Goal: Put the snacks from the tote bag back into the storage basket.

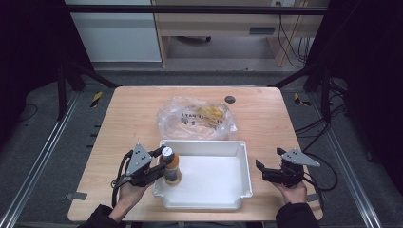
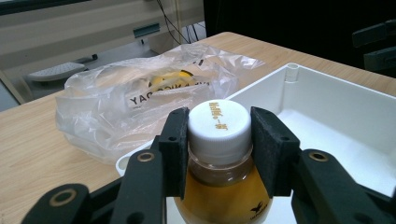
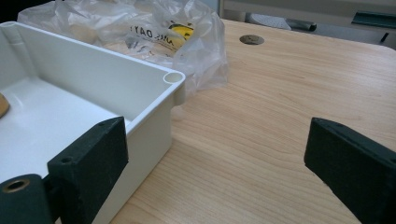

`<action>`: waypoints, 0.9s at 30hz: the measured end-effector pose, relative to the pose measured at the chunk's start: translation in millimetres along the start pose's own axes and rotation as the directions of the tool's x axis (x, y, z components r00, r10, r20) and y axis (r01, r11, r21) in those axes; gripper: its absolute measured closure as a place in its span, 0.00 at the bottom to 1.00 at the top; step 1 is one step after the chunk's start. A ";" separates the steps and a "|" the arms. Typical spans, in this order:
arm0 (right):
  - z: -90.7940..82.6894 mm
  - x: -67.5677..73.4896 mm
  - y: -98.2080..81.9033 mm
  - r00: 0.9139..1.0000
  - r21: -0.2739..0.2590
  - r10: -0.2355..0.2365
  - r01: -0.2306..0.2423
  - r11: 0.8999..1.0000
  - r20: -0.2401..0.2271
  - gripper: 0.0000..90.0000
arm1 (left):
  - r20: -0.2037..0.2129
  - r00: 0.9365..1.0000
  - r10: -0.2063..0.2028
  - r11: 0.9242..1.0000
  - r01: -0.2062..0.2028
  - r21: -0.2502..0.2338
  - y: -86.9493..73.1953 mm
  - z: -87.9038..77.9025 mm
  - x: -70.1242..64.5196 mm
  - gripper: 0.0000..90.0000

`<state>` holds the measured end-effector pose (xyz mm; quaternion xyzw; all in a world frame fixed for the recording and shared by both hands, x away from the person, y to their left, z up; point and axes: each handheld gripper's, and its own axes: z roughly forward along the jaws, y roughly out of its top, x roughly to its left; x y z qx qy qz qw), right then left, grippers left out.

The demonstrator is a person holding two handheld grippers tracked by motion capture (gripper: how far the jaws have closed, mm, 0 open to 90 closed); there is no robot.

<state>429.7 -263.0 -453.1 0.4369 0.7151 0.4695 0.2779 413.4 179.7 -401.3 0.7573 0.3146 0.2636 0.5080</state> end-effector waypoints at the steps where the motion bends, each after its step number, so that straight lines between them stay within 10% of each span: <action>1: 0.0 0.0 0.0 1.000 0.000 0.000 0.000 1.000 0.000 0.07 | -0.001 1.000 0.000 1.000 0.000 -0.003 -0.5 -0.1 0.0 0.65; 21: -0.3 0.9 -0.3 1.000 0.002 0.006 -0.006 1.000 -0.006 0.07 | 0.014 1.000 -0.023 0.999 0.024 -0.037 -10.3 -4.0 -0.6 0.63; 27: -0.5 0.7 -0.2 1.000 0.003 0.008 -0.008 1.000 -0.007 0.07 | -0.005 1.000 -0.030 0.998 0.029 -0.056 -10.9 -7.5 1.9 0.43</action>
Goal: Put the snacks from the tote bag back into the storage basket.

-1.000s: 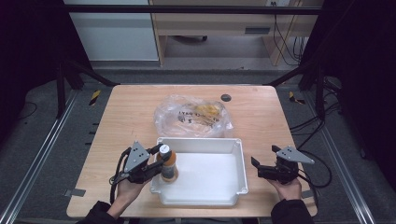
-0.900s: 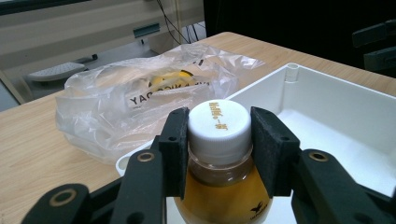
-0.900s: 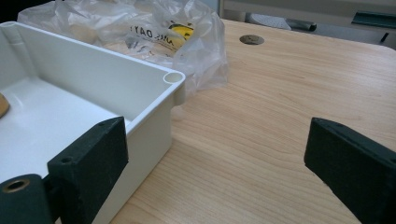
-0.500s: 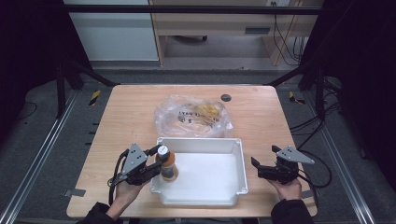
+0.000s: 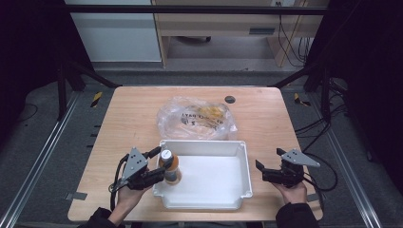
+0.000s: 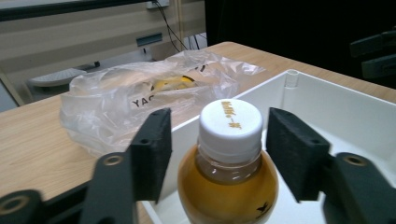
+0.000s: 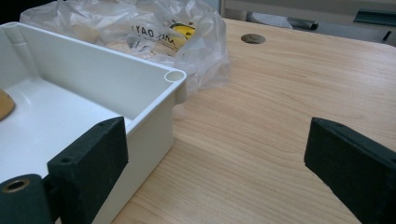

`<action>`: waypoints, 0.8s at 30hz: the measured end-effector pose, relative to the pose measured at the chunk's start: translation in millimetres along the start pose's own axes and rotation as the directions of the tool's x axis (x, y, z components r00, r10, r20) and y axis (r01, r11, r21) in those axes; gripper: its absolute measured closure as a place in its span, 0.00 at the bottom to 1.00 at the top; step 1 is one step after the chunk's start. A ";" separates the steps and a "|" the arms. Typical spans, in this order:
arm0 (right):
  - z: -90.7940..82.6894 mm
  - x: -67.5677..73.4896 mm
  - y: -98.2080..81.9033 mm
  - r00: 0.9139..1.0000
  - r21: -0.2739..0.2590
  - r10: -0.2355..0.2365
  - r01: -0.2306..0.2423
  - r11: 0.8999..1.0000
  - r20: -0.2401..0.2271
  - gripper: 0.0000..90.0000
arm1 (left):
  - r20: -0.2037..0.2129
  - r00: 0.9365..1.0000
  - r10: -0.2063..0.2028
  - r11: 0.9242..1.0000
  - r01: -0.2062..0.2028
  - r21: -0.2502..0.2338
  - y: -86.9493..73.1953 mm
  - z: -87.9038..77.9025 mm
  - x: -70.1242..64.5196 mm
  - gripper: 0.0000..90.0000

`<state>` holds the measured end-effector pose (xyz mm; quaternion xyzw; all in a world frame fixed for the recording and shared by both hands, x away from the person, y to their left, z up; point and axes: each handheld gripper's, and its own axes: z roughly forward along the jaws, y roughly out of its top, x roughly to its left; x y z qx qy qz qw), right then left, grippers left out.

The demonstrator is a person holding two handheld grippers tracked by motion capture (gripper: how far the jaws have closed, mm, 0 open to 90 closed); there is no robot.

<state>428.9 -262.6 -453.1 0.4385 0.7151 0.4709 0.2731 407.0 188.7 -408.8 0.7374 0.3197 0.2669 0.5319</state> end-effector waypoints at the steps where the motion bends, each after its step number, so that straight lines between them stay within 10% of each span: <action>1: 0.0 0.0 0.0 1.000 0.000 0.000 0.000 1.000 0.000 0.07 | 0.000 1.000 0.000 1.000 0.000 0.000 0.0 0.0 0.0 0.41; 10: -2.1 -0.9 0.3 1.000 -0.008 0.002 -0.002 1.000 0.004 0.07 | 0.006 0.999 -0.038 0.999 0.038 0.000 -4.4 -20.9 10.8 0.33; 24: -4.7 0.2 -0.1 1.000 -0.017 0.008 -0.008 1.000 0.002 0.07 | -0.104 0.991 -0.088 0.995 0.091 0.030 -27.2 -29.8 46.6 0.27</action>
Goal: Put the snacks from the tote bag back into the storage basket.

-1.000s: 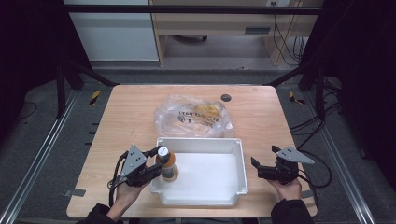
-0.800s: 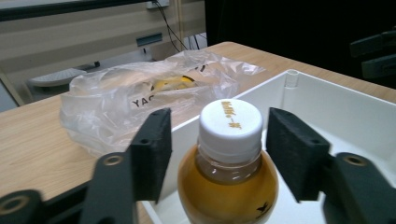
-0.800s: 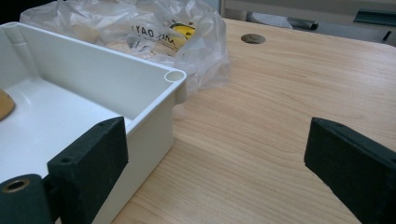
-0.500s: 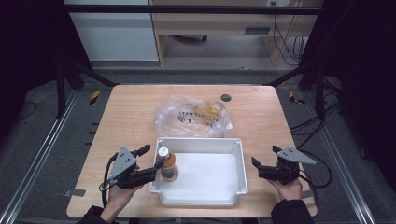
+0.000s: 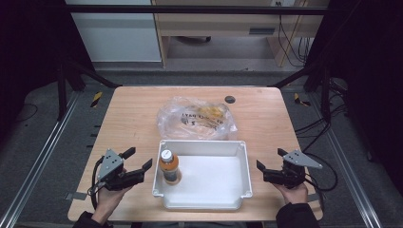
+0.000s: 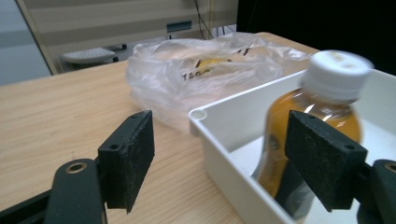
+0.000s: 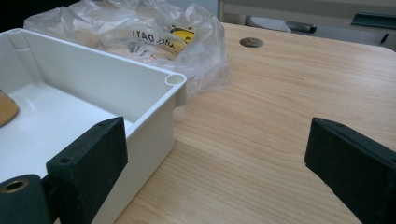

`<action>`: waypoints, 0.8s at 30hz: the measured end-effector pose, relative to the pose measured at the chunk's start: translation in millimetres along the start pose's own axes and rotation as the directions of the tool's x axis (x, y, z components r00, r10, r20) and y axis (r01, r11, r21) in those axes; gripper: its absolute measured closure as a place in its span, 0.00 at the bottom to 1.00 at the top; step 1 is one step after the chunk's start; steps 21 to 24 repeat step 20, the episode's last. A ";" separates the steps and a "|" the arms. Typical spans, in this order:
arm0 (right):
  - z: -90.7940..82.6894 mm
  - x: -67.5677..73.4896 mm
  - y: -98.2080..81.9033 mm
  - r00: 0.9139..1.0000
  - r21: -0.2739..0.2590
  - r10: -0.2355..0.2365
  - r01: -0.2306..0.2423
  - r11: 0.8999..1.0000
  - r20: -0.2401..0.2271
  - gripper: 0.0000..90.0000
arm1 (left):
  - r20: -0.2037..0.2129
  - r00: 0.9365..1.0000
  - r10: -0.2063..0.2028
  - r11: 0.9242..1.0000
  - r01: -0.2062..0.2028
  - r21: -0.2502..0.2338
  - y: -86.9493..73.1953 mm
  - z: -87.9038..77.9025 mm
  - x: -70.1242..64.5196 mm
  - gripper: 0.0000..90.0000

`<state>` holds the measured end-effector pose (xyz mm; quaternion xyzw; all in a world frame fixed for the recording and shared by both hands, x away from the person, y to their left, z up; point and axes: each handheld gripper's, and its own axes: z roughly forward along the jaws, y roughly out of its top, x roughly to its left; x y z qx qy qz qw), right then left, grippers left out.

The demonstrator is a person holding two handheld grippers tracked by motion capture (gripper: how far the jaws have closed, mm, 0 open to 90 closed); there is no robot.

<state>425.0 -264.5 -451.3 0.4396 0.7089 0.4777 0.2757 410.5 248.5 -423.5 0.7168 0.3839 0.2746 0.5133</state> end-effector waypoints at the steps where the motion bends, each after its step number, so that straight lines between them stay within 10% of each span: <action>1: -0.2 -0.4 0.0 1.000 0.000 -0.004 0.004 1.000 0.001 0.07 | -0.009 1.000 0.003 1.000 -0.003 0.005 -1.9 0.7 2.9 0.26; 24: 1.0 0.7 -1.1 1.000 0.015 -0.010 0.010 1.000 0.004 0.06 | -0.070 0.998 -0.009 0.993 0.017 0.114 -22.0 15.4 32.9 0.22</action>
